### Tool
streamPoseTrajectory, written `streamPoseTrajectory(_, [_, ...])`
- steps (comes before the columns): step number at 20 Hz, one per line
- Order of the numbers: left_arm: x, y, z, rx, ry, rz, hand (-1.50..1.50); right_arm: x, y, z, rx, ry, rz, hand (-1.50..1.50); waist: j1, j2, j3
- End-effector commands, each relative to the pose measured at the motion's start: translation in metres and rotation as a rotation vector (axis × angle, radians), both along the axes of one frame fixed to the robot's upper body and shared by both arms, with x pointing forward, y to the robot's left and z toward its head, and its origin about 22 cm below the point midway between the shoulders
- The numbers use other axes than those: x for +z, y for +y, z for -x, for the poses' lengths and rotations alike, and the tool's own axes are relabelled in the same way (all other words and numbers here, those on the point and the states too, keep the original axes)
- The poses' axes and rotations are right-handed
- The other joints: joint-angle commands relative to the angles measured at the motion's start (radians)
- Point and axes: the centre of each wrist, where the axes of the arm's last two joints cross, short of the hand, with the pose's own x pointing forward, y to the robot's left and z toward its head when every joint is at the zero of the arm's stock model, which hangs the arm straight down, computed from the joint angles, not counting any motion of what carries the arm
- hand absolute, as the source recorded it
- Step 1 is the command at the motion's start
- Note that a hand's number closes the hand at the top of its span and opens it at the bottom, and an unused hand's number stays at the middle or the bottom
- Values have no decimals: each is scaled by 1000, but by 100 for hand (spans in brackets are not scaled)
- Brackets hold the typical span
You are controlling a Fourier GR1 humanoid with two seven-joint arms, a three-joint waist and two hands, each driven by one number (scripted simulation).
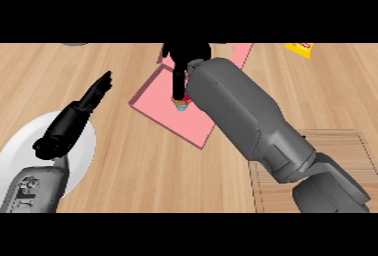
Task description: Pick the cupcake from the cutting board and place it in the cardboard box
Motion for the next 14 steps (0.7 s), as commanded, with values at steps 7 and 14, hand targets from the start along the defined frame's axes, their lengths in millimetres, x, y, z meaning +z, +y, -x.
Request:
streamPoseTrajectory(7, [5, -3, -2, 16, 0, 4, 0, 36, -27, -6, -34, -209, -805, -150, -16, 2, 6])
streamPoseTrajectory(14, [1, 12, 3, 8, -3, 7, 0, 11, -66, -21, -285, -213, -1148, -150, -9, 0, 1])
